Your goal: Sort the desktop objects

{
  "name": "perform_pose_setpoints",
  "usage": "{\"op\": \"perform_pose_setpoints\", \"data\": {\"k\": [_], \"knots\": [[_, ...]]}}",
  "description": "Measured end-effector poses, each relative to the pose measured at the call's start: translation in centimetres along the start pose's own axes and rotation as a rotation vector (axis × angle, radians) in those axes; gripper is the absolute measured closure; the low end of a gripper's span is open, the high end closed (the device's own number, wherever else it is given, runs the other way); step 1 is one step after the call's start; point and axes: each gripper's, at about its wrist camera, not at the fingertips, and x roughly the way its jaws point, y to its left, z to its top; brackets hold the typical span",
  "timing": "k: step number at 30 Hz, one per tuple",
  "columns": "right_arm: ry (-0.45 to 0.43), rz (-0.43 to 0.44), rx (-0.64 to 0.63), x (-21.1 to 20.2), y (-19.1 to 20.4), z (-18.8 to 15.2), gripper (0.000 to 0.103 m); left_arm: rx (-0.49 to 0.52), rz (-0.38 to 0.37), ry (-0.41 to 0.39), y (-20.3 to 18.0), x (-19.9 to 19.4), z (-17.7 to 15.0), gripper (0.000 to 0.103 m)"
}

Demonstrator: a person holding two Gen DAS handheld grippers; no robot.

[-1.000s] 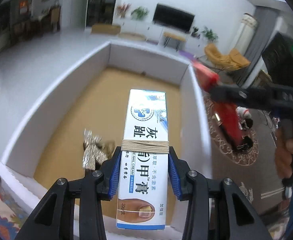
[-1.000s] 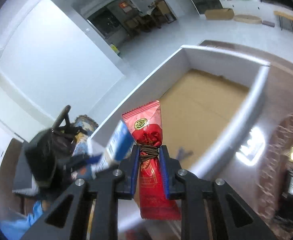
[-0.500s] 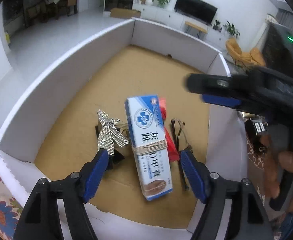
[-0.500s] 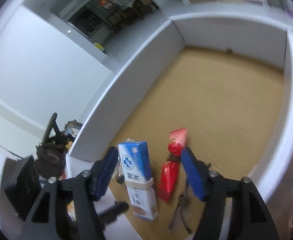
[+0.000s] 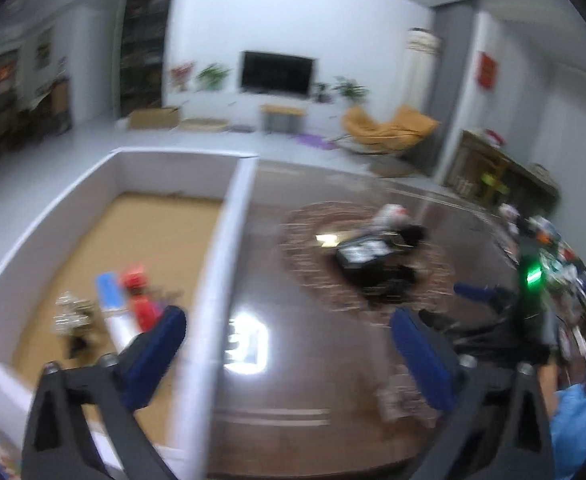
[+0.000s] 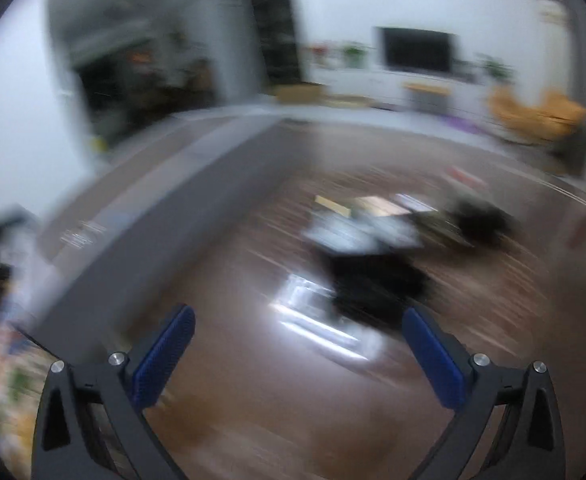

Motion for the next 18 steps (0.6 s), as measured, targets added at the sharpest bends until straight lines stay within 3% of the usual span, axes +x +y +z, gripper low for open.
{"op": "perform_pose_setpoints", "data": {"k": [3, 6, 10, 18], "knots": [[0.070, -0.197, 0.043, 0.1, -6.2, -3.7, 0.000, 0.037, -0.061, 0.074, -4.6, 3.5, -1.1, 0.000], [0.111, -0.295, 0.094, 0.3, -10.5, -5.2, 0.000, 0.067, -0.089, 0.149, -8.5, 8.6, -2.8, 0.000], [0.133, -0.324, 0.145, 0.9, -13.6, -5.8, 0.000, 0.133, -0.036, 0.234, -12.2, 14.8, -4.5, 0.000], [0.161, -0.280, 0.204, 1.8, -14.9, -5.6, 0.000, 0.144, -0.015, 0.290, -13.8, 20.7, -4.6, 0.000]]}}
